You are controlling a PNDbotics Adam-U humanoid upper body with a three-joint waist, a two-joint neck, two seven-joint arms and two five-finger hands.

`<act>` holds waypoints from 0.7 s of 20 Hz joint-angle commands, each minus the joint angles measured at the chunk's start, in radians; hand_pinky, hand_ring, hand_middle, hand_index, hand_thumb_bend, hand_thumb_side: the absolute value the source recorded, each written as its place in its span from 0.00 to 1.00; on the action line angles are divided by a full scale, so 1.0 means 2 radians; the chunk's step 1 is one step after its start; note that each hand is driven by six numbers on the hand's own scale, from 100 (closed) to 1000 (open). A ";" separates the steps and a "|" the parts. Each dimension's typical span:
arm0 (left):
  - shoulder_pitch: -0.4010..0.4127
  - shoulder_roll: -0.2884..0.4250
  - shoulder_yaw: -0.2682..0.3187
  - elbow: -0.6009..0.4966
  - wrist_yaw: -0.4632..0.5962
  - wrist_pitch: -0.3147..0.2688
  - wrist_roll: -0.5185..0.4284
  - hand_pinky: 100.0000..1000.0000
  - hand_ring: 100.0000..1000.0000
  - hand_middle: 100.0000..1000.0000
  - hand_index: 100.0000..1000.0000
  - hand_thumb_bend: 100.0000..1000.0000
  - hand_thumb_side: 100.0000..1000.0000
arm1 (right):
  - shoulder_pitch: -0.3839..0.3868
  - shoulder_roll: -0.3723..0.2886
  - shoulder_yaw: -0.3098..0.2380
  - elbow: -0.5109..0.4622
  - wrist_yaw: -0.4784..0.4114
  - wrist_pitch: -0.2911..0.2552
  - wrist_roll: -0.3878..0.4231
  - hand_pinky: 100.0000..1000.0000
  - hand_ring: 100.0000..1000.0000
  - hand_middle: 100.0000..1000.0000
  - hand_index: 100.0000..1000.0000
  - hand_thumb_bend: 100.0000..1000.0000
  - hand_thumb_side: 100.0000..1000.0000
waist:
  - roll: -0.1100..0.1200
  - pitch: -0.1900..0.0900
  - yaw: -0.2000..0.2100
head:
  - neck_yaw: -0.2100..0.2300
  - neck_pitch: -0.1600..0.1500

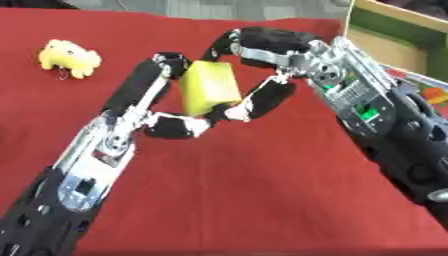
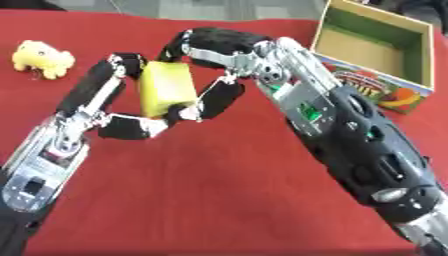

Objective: Pick up the objects with one hand, pass them to the other hand, and then place them into the box on the other side of the table.

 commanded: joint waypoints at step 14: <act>-0.007 -0.005 0.004 -0.004 0.003 0.007 0.005 0.71 0.72 0.67 0.82 0.20 0.36 | -0.006 -0.008 -0.006 -0.014 -0.040 0.007 0.004 0.80 0.71 0.42 0.50 0.08 0.03 | 0.002 -0.008 -0.001 | -0.003 0.000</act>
